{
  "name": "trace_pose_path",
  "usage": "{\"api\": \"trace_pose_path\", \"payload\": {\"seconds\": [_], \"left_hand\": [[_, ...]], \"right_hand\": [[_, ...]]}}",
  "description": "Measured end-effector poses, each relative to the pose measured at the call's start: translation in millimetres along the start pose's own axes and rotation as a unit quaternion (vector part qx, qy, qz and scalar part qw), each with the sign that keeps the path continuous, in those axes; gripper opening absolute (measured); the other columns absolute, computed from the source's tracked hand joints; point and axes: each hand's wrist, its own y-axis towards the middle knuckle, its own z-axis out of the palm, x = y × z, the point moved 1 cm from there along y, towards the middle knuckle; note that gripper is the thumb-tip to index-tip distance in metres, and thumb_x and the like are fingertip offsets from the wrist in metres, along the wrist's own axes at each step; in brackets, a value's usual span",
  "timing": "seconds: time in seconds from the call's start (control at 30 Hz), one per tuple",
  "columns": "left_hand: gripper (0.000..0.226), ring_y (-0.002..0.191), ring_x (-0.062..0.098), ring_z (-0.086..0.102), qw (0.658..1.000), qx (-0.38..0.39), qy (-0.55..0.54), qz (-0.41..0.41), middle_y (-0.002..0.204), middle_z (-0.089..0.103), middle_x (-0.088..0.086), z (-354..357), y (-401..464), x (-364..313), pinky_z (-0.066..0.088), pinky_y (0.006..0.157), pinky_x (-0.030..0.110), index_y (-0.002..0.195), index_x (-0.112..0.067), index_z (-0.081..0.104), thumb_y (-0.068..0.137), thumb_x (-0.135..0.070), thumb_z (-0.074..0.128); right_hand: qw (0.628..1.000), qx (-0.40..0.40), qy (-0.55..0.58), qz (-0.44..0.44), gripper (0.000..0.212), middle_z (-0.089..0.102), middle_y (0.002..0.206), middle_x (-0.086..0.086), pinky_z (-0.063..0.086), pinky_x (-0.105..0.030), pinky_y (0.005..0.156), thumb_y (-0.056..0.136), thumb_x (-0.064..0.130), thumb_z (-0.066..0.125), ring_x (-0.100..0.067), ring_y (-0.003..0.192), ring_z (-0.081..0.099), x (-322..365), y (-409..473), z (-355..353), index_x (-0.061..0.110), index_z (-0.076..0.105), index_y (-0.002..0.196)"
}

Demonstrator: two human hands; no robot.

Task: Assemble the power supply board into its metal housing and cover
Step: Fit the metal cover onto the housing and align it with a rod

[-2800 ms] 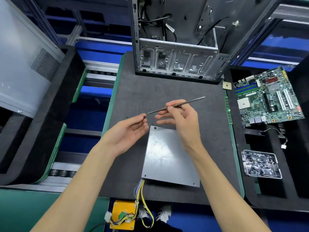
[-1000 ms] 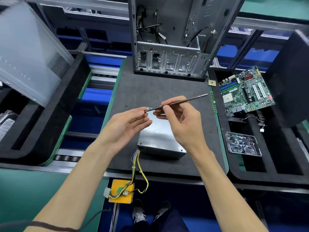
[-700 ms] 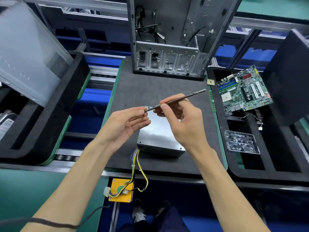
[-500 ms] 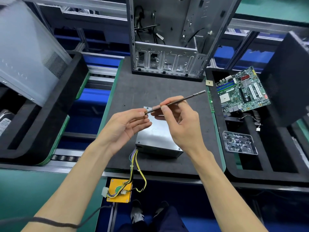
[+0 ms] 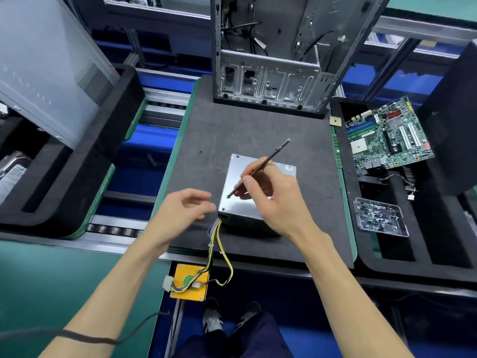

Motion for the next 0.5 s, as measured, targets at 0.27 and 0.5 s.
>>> {"api": "trace_pose_path", "payload": {"seconds": [0.27, 0.5], "left_hand": [[0.018, 0.088, 0.011, 0.075, 1.000, -0.001, 0.022, 0.010, 0.089, 0.079, -0.006, 16, -11, 16, 0.058, 0.086, 0.025, 0.100, -0.026, 0.077, 0.086, -0.014, 0.078], [0.018, 0.091, 0.009, 0.074, 1.000, -0.010, 0.025, 0.007, 0.092, 0.079, -0.008, 17, -13, 16, 0.057, 0.095, 0.035, 0.103, -0.025, 0.078, 0.086, -0.020, 0.078]], "right_hand": [[0.997, 0.062, -0.036, 0.028, 0.005, 0.071, 0.085, 0.008, 0.062, -0.048, 0.079, 0.097, 0.039, 0.054, -0.020, 0.086, 0.076, -17, -4, 10, 0.039, 0.059, 0.095], [0.996, 0.068, -0.044, 0.023, 0.005, 0.071, 0.089, 0.011, 0.063, -0.044, 0.078, 0.097, 0.043, 0.054, -0.016, 0.085, 0.076, -24, -3, 13, 0.044, 0.058, 0.095]]}}
